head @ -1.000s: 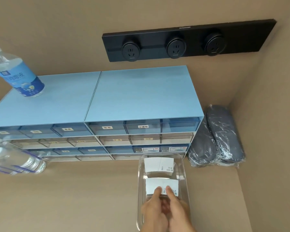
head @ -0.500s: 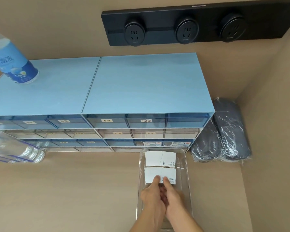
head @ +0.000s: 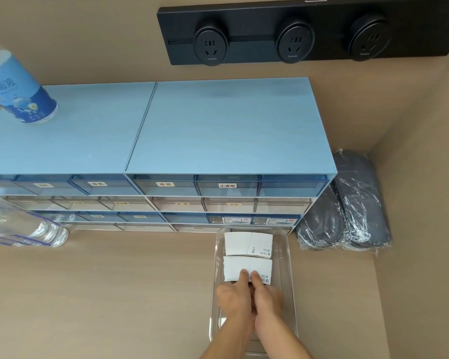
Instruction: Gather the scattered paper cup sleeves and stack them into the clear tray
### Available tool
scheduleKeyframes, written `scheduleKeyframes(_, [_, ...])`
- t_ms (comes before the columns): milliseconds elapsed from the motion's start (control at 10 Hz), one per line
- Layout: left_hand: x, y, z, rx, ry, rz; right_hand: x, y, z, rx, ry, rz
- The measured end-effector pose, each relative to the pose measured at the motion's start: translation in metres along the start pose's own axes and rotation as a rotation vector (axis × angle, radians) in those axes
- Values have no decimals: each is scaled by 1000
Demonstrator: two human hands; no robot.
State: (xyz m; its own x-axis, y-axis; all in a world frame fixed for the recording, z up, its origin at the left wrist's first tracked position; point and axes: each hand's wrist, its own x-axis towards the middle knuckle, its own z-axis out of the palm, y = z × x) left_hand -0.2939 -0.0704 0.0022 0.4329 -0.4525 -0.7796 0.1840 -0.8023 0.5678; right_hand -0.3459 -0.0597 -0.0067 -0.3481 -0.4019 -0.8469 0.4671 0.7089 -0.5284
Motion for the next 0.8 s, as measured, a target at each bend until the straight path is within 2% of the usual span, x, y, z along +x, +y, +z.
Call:
scheduleKeyframes(300, [-6, -3, -3, -67, -17, -4, -16, -3, -5, 70, -50, -6])
scheduleKeyframes(400, [-18, -4, -12, -54, -38, -12, -23, -1, -14, 61, -90, -4])
scheduleKeyframes(500, [-31, 0, -25, -65, -101, 14, -37, -8, -21, -28, -167, -85])
scheduleKeyframes(600, [-46, 15, -38, -64, -173, 215, -55, -28, -24, -152, -222, -262])
scheduleKeyframes(700, [-71, 55, -48, -100, -109, 663, -85, -65, -21, -193, -243, -548])
scheduleKeyframes(800, [-106, 108, -71, -72, -35, 1169, -130, -112, -23, -218, -225, -917])
